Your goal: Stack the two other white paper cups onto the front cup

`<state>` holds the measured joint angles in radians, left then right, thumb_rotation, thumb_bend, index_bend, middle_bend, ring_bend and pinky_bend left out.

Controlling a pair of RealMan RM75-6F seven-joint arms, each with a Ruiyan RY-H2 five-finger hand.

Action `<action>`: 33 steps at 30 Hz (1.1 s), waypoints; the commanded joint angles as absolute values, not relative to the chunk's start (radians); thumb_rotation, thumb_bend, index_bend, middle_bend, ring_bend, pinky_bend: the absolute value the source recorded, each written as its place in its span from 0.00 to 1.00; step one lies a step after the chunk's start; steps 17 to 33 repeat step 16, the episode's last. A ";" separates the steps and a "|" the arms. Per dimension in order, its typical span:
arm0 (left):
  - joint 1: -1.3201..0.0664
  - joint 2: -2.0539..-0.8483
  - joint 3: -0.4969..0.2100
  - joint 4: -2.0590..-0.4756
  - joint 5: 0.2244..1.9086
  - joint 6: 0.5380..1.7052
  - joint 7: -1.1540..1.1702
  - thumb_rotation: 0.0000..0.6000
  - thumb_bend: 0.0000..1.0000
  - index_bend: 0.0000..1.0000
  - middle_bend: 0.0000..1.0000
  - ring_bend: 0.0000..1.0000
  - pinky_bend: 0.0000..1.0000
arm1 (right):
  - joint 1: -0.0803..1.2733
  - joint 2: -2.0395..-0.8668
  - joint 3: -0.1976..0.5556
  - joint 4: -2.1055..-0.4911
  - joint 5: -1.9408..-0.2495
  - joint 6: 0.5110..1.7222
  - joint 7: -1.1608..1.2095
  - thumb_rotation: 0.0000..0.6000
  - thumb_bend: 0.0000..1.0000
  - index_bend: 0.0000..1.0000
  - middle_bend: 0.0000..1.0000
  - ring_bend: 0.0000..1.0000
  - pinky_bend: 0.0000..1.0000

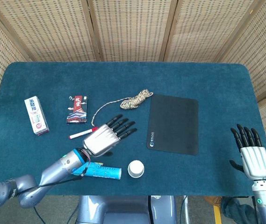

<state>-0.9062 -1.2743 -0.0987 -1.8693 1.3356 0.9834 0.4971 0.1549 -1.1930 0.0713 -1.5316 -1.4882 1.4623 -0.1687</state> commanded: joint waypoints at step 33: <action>-0.322 -1.142 0.073 -1.676 1.335 1.536 0.111 1.00 0.00 0.00 0.00 0.00 0.00 | 0.146 -1.195 0.072 -1.527 -1.493 1.467 -0.163 1.00 0.00 0.00 0.00 0.00 0.00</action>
